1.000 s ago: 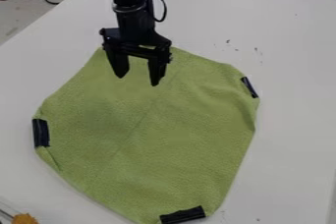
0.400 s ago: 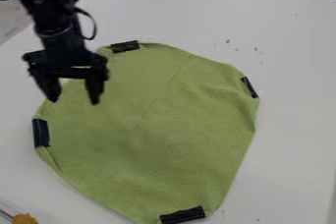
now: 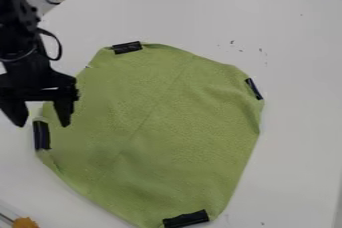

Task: Fold the cloth from left to center

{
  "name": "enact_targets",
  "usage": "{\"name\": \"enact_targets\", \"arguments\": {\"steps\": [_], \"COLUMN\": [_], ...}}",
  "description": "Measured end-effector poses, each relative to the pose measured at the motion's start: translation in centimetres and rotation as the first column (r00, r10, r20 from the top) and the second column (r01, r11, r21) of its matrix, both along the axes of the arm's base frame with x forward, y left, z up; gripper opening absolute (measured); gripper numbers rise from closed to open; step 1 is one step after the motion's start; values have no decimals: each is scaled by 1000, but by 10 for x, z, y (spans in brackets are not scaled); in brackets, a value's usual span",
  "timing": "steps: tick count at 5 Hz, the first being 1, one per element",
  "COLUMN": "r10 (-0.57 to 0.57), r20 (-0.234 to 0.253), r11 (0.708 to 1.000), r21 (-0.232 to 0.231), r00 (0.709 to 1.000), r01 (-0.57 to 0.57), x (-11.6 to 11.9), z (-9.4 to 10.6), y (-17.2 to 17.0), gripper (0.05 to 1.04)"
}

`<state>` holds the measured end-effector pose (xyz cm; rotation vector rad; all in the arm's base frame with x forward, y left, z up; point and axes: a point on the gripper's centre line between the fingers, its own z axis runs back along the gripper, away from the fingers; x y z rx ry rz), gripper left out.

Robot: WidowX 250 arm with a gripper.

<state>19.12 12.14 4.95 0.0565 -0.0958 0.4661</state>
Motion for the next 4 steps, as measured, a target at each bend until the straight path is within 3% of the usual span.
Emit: {"name": "enact_targets", "arguments": {"steps": [1, 3, 4], "r10": [17, 44, 55], "r20": [5, -41, -39], "r11": [1000, 999, 998], "r21": [-6, -10, -18], "r00": [1000, 998, 998], "r01": [-17, -45, -56], "x": [-3, -1, -6], "z": [-11, -37, -45], "y": [3, 21, 30], "gripper": [1000, 1000, 941]}}
